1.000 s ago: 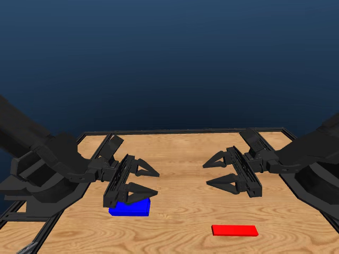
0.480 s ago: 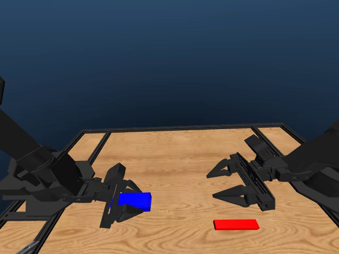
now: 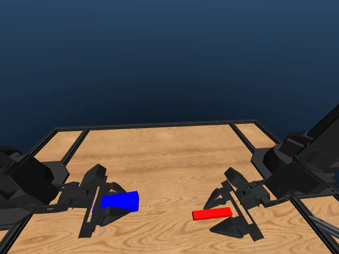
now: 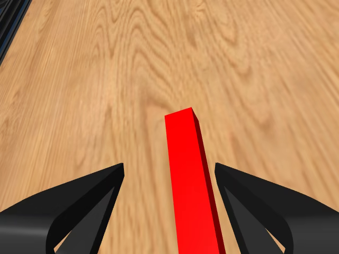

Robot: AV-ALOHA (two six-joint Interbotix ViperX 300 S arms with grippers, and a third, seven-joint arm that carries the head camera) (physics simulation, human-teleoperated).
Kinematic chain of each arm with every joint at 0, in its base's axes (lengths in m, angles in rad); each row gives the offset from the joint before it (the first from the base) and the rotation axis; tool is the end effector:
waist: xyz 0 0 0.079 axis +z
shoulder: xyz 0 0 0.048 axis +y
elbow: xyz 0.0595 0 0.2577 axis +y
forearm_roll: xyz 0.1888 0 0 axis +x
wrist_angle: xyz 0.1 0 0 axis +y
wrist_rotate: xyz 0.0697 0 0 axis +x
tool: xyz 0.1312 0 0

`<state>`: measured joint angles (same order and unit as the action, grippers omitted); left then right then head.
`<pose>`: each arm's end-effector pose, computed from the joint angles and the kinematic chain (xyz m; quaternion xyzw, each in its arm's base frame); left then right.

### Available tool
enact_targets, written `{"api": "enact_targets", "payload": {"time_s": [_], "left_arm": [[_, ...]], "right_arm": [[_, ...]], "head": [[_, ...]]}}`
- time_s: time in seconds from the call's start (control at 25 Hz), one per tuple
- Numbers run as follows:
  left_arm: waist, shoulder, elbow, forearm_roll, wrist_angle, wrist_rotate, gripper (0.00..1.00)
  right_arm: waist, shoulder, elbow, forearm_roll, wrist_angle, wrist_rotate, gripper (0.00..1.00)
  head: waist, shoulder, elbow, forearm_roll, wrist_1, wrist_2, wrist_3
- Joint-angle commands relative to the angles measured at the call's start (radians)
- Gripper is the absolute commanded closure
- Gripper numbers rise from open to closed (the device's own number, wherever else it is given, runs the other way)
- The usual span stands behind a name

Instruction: Insert peg into socket

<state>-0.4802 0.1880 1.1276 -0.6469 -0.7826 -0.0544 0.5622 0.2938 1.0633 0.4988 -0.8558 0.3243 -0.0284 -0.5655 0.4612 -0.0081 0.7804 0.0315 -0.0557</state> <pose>0.3276 -0.0743 -0.0197 -0.1204 0.2787 0.0577 0.9510 0.3356 0.1257 -0.0263 0.1945 0.2660 0.0055 0.9441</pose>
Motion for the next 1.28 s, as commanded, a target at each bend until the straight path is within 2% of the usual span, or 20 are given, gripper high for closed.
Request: {"api": "enact_targets", "payload": {"time_s": [0.04,0.08,0.12,0.16,0.32,0.4,0.48,0.52,0.56,0.6,0.64,0.76,0.84,0.88,1.0,1.04,1.08,1.12,1.16,1.28], "left_arm": [[0.037,-0.09,-0.115,0.051,0.072,0.05,1.0],[0.036,-0.086,-0.112,0.059,0.09,0.069,1.0],[0.037,-0.093,-0.134,0.055,0.109,0.097,1.0],[0.036,-0.111,-0.151,0.064,0.113,0.109,1.0],[0.035,-0.153,-0.239,0.071,0.173,0.189,1.0],[0.044,-0.148,-0.251,0.07,0.248,0.219,1.0],[0.053,-0.178,-0.291,0.071,0.258,0.228,1.0],[0.054,-0.159,-0.271,0.082,0.274,0.224,1.0],[0.054,-0.181,-0.295,0.077,0.274,0.231,1.0],[0.081,-0.182,-0.279,0.096,0.316,0.235,1.0],[0.053,-0.182,-0.306,0.092,0.3,0.23,1.0],[0.057,-0.166,-0.298,0.11,0.334,0.242,1.0],[0.071,-0.194,-0.327,0.119,0.396,0.256,1.0],[0.064,-0.179,-0.314,0.121,0.352,0.238,1.0],[0.07,-0.184,-0.352,0.123,0.389,0.256,1.0],[0.07,-0.188,-0.352,0.145,0.379,0.239,1.0],[0.091,-0.176,-0.346,0.158,0.42,0.227,1.0],[0.085,-0.16,-0.363,0.161,0.381,0.232,1.0],[0.084,-0.162,-0.359,0.17,0.442,0.235,1.0],[0.078,-0.148,-0.373,0.189,0.421,0.199,1.0]], "right_arm": [[0.105,0.106,-0.011,0.065,-0.036,0.111,1.0],[0.119,0.119,-0.017,0.085,-0.058,0.114,1.0],[0.142,0.144,-0.023,0.114,-0.09,0.115,1.0],[0.135,0.121,-0.023,0.13,-0.102,0.09,1.0],[0.097,-0.016,-0.039,0.186,-0.041,-0.14,1.0],[0.054,-0.104,-0.073,0.187,0.046,-0.261,1.0],[0.031,-0.148,-0.095,0.181,0.051,-0.321,1.0],[0.012,-0.186,-0.133,0.179,0.091,-0.374,1.0],[0.003,-0.187,-0.13,0.173,0.073,-0.378,1.0],[-0.014,-0.192,-0.147,0.155,0.123,-0.431,1.0],[-0.024,-0.211,-0.174,0.159,0.131,-0.446,1.0],[-0.047,-0.238,-0.214,0.142,0.192,-0.509,1.0],[-0.057,-0.237,-0.216,0.134,0.231,-0.543,1.0],[-0.072,-0.26,-0.244,0.134,0.23,-0.552,1.0],[-0.094,-0.247,-0.245,0.113,0.275,-0.581,1.0],[-0.081,-0.244,-0.254,0.099,0.277,-0.583,1.0],[-0.108,-0.26,-0.281,0.095,0.291,-0.583,1.0],[-0.114,-0.242,-0.282,0.093,0.305,-0.59,1.0],[-0.122,-0.248,-0.301,0.085,0.305,-0.587,1.0],[-0.145,-0.231,-0.309,0.066,0.339,-0.595,1.0]], "head": [[-0.048,-0.031,0.001,-0.012,0.004,-0.006,0.008],[-0.052,-0.035,0.004,-0.013,0.004,-0.007,0.011],[-0.056,-0.044,0.008,-0.014,0.007,-0.006,0.014],[-0.058,-0.052,0.012,-0.015,0.012,-0.006,0.018],[-0.051,-0.086,0.028,-0.013,0.018,-0.001,0.014],[-0.039,-0.102,0.035,-0.01,0.019,-0.003,0.008],[-0.027,-0.111,0.039,-0.006,0.018,-0.001,0.007],[-0.019,-0.116,0.042,-0.003,0.019,0.0,0.007],[-0.01,-0.119,0.044,0.0,0.021,0.001,0.005],[-0.003,-0.122,0.046,0.002,0.022,0.001,0.002],[0.002,-0.123,0.047,0.004,0.023,0.002,-0.002],[0.021,-0.127,0.051,0.009,0.027,0.0,-0.013],[0.028,-0.127,0.052,0.011,0.029,0.001,-0.019],[0.031,-0.127,0.052,0.012,0.028,0.002,-0.023],[0.037,-0.125,0.052,0.014,0.03,0.004,-0.035],[0.04,-0.124,0.052,0.015,0.031,0.005,-0.037],[0.041,-0.123,0.052,0.016,0.031,0.006,-0.038],[0.043,-0.122,0.051,0.016,0.03,0.006,-0.04],[0.045,-0.122,0.052,0.017,0.031,0.007,-0.041],[0.048,-0.12,0.051,0.019,0.032,0.009,-0.042]]}}
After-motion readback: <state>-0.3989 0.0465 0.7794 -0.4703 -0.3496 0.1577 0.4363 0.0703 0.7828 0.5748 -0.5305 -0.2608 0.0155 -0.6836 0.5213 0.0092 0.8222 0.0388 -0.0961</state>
